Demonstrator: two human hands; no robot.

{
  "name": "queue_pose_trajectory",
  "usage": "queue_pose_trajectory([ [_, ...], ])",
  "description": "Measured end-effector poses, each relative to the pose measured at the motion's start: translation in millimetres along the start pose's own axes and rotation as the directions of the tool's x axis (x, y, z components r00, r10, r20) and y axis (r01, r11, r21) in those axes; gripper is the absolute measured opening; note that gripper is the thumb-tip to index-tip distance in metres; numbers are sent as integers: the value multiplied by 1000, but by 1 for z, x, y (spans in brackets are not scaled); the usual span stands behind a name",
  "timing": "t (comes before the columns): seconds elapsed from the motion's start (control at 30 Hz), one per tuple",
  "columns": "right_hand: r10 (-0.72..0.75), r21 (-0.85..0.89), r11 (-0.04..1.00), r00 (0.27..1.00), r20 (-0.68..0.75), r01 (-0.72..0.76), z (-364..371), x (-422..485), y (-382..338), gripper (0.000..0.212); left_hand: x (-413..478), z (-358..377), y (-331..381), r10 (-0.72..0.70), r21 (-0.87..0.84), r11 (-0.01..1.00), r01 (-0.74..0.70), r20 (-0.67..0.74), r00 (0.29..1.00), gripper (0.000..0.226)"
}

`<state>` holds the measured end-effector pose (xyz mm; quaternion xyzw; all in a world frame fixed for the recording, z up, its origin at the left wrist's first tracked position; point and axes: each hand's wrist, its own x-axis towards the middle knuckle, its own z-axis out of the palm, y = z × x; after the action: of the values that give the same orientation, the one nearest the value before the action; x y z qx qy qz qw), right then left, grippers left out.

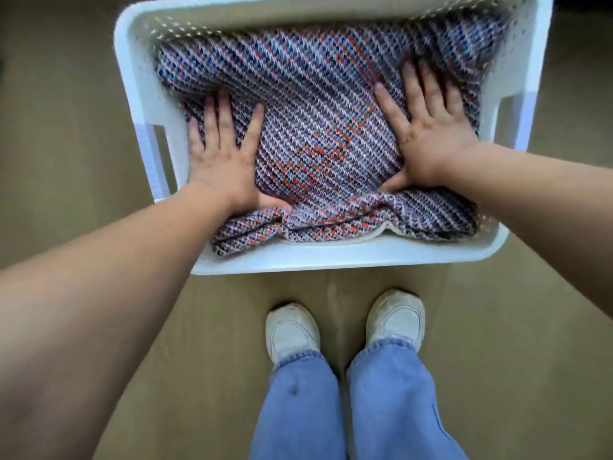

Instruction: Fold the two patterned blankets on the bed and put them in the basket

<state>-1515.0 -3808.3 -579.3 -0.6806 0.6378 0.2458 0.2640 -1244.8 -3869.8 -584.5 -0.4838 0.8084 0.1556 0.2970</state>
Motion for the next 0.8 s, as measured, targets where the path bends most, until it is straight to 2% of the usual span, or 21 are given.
queue_pose_trajectory([
  [0.1, -85, 101, 992, 993, 83, 76, -30, -22, -1, 143, -21, -25, 7, -18, -18, 1000, 20, 58, 998, 149],
  [0.17, -117, 157, 982, 992, 54, 107, -44, -46, -1, 141, -44, -38, 14, -16, -103, 995, 16, -5, 1000, 144],
  [0.23, -78, 139, 988, 996, 40, 72, -44, -74, -5, 138, -73, -42, 23, -61, -201, 978, 49, -54, 997, 138],
  [0.3, 18, 110, 994, 998, 60, -25, -30, -99, -16, 131, -101, -35, 34, -193, -330, 926, 185, 7, 981, 135],
  [0.37, 119, 92, 987, 988, 103, -129, -12, -111, -30, 118, -116, -20, 43, -309, -411, 846, 341, 144, 940, 131],
  [0.43, 182, 101, 975, 974, 137, -196, 2, -101, -38, 108, -108, -5, 43, -346, -392, 825, 407, 219, 912, 128],
  [0.57, 228, 10, 971, 944, 239, -238, 24, -58, -37, 110, -64, 19, 30, -286, -270, 885, 380, 331, 899, 135],
  [0.7, 277, 4, 958, 934, 227, -286, 37, -44, -39, 117, -44, 36, 32, -304, -217, 902, 374, 296, 906, 142],
  [0.8, 216, 78, 969, 958, 191, -234, 29, -54, -34, 119, -47, 25, 33, -308, -228, 895, 383, 305, 901, 143],
])
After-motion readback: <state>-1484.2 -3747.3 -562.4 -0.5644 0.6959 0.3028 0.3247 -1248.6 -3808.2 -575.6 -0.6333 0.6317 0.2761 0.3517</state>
